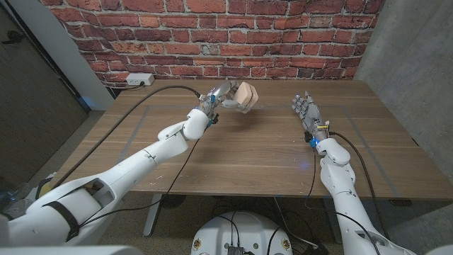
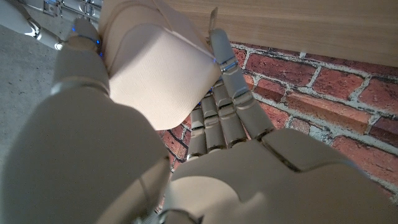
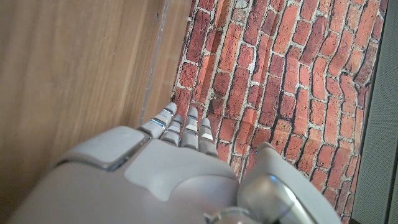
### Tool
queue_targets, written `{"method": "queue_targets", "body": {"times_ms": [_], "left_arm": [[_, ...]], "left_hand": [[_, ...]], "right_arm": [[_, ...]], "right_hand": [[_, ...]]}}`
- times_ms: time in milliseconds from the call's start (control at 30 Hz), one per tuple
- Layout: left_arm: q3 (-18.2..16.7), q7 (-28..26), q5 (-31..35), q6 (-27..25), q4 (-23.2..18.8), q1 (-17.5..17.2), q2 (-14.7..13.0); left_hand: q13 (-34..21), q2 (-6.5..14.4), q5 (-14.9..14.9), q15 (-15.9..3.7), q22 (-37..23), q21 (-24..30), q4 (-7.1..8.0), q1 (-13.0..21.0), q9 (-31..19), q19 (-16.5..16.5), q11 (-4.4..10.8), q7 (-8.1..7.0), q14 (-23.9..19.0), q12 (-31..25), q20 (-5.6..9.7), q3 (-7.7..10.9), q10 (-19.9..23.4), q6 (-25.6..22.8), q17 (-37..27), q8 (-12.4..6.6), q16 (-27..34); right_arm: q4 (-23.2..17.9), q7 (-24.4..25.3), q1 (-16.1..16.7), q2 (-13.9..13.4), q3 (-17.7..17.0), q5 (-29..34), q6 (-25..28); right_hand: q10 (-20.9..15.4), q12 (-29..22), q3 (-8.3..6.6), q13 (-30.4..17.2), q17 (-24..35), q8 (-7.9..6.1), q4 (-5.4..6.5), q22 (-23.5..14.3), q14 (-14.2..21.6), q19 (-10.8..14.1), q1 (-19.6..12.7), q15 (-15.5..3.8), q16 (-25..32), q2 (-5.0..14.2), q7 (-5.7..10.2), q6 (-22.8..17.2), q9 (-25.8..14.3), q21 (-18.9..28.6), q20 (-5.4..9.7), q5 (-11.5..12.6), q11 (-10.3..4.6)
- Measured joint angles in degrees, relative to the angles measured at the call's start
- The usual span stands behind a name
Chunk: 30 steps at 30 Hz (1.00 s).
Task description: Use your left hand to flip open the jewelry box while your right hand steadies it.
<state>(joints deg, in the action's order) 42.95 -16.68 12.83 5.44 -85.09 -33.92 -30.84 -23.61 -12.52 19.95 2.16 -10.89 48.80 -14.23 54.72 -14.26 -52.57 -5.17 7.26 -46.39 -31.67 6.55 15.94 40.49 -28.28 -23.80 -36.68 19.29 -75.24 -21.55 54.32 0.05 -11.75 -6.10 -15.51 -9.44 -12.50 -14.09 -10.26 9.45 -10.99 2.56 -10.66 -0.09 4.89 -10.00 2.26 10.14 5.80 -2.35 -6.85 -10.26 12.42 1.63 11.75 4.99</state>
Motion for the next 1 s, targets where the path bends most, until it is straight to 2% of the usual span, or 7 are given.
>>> {"method": "queue_targets", "body": {"times_ms": [233, 400, 533, 733, 867, 1000], "left_arm": [[-0.9, 1.7, -5.4, 1.9, 1.5, -0.3, 1.2], [-1.5, 3.3, -8.4, 2.8, 2.2, -0.4, 1.9], [-1.8, 5.6, -11.9, 3.6, 2.6, -0.4, 2.2], [-2.2, 9.4, -16.3, 4.5, 3.3, 0.1, 3.1], [-2.4, 11.8, -18.8, 4.9, 3.8, 0.5, 3.5], [-2.5, 14.1, -21.2, 5.3, 4.1, 0.8, 3.9]], "left_hand": [[0.0, 0.0, 0.0, 0.0, 0.0, 0.3, 0.0, 0.0, -0.3, 0.3, 0.0, 0.0, 0.0, 0.0, -0.31, 0.0, 0.0, 0.0, -0.3, 0.01, -0.1], [0.0, 0.0, 0.0, 0.0, 0.0, 0.4, 0.0, 0.0, -0.3, 0.3, 0.0, 0.0, 0.0, 0.0, -0.31, 0.0, 0.0, 0.0, -0.5, 0.04, -0.2], [0.0, 0.0, 0.4, 0.0, 0.0, 0.5, 0.0, 0.0, -0.3, 0.3, 0.0, 0.0, 0.0, 0.0, -0.3, 0.0, 0.0, 0.0, -0.6, 0.11, -0.2], [0.0, 0.0, 0.4, 0.0, 0.0, 0.9, 0.0, 0.0, -0.3, 0.3, 0.0, 0.0, 0.0, 0.0, -0.3, 0.0, 0.0, 0.0, -0.8, 0.2, -0.3], [0.0, 0.0, 0.4, 0.0, 0.0, 0.9, -0.01, 0.0, -0.5, 0.5, 0.0, 0.0, 0.0, 0.0, -0.52, 0.01, 0.0, 0.0, -0.8, 0.01, -0.3], [0.0, 0.0, 0.4, 0.0, 0.0, 1.3, -0.01, 0.0, -0.5, 0.5, 0.0, 0.0, 0.0, 0.0, -0.53, 0.01, 0.0, 0.0, -1.1, 0.0, -0.4]], "right_arm": [[-2.8, 0.5, 1.1, -0.2, 0.8, 2.9, -1.7], [-4.0, 0.7, 1.7, -0.4, 1.1, 5.0, -3.5], [-5.0, 0.7, 2.2, -0.6, 1.4, 5.9, -4.6], [-6.4, -0.1, 2.9, -1.1, 1.7, 8.0, -6.7], [-7.6, -0.7, 3.5, -1.5, 1.9, 9.5, -7.4], [-9.0, -1.0, 4.1, -1.8, 2.1, 10.6, -7.6]], "right_hand": [[-0.3, 0.0, -0.49, 0.0, 0.0, 0.0, -1.73, 0.3, 0.3, 0.0, -1.8, -0.33, 0.0, -0.42, 0.0, 0.0, 0.0, 0.0, 0.0, 0.0, -0.3], [-1.4, 0.0, -1.01, 0.0, 0.0, -0.48, -4.19, 0.3, 1.7, 0.0, -4.7, -0.19, 0.0, -1.46, -0.27, -1.6, 0.0, -0.4, 0.0, -0.4, -0.83], [-2.7, -0.3, -1.33, 0.0, 0.0, -0.89, -5.93, 0.3, 2.8, 0.0, -6.5, 0.48, 0.3, -2.41, -0.28, -2.5, 0.0, -0.4, -0.03, -0.7, -0.64], [-3.1, -0.3, -1.1, -0.1, 0.0, -0.89, -7.26, 0.2, 4.0, 0.1, -8.0, 1.1, 0.3, -3.42, -0.62, -2.9, 0.0, -0.6, -1.16, -0.9, -0.41], [-3.1, -0.3, -0.67, -0.3, 0.3, -0.89, -8.14, 0.1, 5.1, -0.6, -8.8, 2.12, 0.3, -4.18, -0.62, -2.9, 0.0, -0.8, -2.66, -0.9, -0.41], [-2.9, -0.3, -0.14, -0.3, 0.3, -0.89, -8.66, -0.1, 6.5, 0.3, -9.6, 3.16, 0.9, -5.03, -0.62, -2.9, -0.3, -0.8, -3.61, -0.9, -0.62]]}}
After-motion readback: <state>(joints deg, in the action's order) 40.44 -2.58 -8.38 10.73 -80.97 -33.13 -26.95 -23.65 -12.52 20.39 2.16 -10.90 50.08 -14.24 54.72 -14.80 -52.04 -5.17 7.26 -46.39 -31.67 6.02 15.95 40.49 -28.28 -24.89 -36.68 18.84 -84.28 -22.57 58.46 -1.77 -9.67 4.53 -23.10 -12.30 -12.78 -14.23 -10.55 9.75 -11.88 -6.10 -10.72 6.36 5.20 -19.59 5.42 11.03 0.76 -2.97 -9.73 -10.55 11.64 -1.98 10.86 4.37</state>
